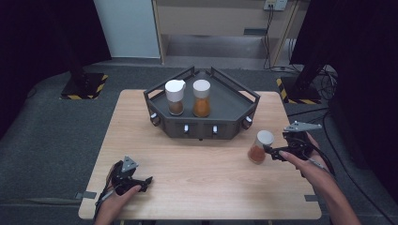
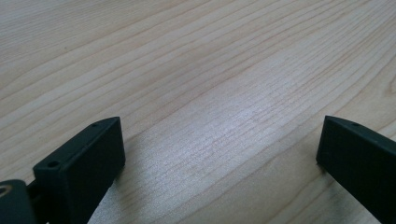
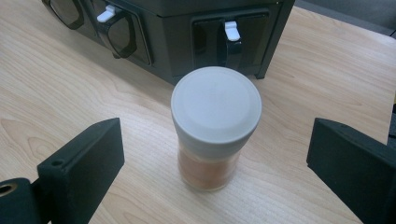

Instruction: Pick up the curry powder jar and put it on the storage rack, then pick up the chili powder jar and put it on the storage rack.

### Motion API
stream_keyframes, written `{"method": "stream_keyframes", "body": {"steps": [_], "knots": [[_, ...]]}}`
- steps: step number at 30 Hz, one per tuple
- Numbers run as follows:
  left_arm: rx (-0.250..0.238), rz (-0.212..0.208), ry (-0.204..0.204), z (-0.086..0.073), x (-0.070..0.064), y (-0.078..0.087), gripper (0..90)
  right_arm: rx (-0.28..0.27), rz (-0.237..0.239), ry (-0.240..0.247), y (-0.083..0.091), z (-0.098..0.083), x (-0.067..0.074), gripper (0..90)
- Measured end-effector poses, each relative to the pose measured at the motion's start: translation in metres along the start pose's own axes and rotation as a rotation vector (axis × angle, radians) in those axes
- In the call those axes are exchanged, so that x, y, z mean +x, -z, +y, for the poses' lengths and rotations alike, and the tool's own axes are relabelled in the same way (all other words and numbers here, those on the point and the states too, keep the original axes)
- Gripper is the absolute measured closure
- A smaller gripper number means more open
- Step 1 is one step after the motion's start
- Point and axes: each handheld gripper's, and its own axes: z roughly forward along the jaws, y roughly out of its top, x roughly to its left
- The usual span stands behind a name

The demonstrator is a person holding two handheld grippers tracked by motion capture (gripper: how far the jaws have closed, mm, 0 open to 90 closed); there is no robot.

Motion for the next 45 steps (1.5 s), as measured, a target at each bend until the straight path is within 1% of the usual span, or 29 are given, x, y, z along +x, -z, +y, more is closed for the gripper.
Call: {"method": "stream_keyframes", "body": {"steps": [10, 27, 39, 45], "knots": [[0.000, 0.000, 0.000, 0.000, 0.000, 0.000, 0.0, 0.002, -0.006, -0.019, 0.000, -0.010, -0.004, 4.0], [0.000, 0.000, 0.000, 0.000, 0.000, 0.000, 0.0, 0.003, 0.009, -0.038, -0.006, -0.025, -0.005, 4.0], [0.000, 0.000, 0.000, 0.000, 0.000, 0.000, 0.0, 0.007, 0.010, -0.049, -0.009, -0.032, -0.007, 4.1], [0.000, 0.001, 0.001, 0.000, 0.000, 0.000, 0.0, 0.013, 0.006, -0.049, -0.014, -0.033, -0.007, 4.1]]}}
